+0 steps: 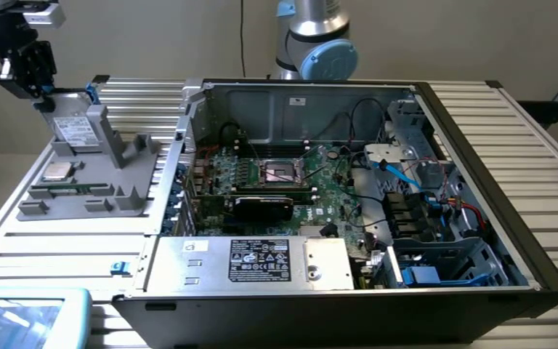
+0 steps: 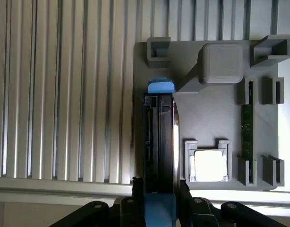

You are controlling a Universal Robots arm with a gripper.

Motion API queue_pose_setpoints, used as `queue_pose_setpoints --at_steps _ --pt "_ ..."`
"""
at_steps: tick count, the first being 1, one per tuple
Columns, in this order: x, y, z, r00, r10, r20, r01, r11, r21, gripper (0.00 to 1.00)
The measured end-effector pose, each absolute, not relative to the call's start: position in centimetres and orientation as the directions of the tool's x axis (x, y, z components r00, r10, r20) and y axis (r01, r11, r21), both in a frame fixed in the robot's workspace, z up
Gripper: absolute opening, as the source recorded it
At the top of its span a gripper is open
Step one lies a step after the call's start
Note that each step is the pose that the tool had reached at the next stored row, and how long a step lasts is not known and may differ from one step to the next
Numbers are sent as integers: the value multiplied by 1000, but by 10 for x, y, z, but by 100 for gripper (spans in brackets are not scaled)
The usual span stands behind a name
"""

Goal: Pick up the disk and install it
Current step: 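Pick up the disk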

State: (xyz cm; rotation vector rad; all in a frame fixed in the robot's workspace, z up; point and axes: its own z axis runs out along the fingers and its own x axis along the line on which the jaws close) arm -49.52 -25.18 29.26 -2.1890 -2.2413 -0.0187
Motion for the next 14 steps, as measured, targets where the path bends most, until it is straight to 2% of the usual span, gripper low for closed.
queue_pose_setpoints --at_steps 10,14 --pt "-495 -252 293 -24 1000 15 1000 24 3 37" --pt "-495 -252 302 -24 1000 15 1000 24 4 37"
